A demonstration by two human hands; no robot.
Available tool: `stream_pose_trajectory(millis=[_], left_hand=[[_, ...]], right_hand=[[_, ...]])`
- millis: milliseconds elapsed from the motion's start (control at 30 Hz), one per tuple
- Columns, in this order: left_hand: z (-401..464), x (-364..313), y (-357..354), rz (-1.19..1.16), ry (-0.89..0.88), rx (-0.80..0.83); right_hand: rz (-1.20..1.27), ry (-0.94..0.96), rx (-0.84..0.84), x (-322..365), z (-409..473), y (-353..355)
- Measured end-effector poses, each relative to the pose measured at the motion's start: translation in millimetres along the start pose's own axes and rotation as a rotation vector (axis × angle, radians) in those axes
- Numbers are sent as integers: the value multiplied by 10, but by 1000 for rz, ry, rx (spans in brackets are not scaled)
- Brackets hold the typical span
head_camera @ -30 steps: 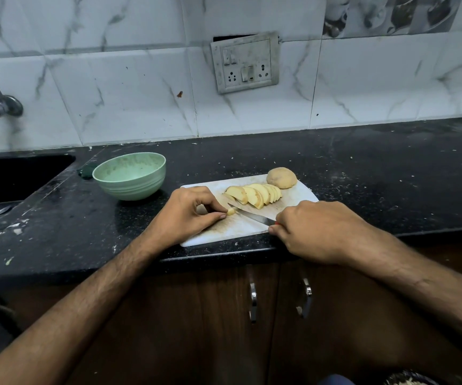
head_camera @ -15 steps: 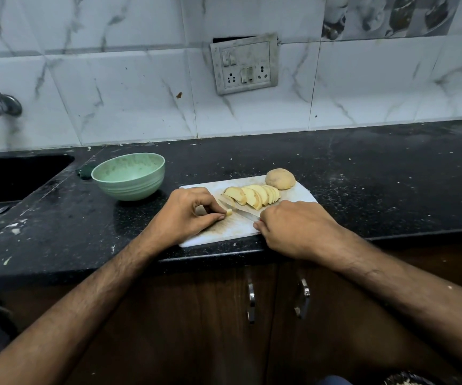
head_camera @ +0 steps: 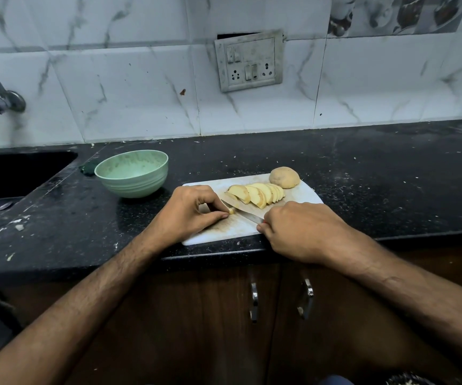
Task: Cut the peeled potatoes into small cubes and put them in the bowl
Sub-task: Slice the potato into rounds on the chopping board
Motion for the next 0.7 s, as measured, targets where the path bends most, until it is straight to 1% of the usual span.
stream_pose_trajectory(millis=[200, 433, 700], left_hand=[[-4, 20, -2, -14, 11, 6], [-41, -5, 35, 17, -2, -8], [-38, 17, 25, -2, 31, -28]], right_hand=[[-27, -4, -18, 114, 119, -97], [18, -22, -54, 45, 109, -24], [-12, -3, -19, 16, -67, 27]])
Point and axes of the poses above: each hand's wrist, its own z-axis towards the middle knuckle, its own y-axis out of the back of the hand, x = y × z, the point moved 1 cm from there along z, towards the middle knuckle, and after that the axes turned 2 degrees about z, right-handed, at the moved point
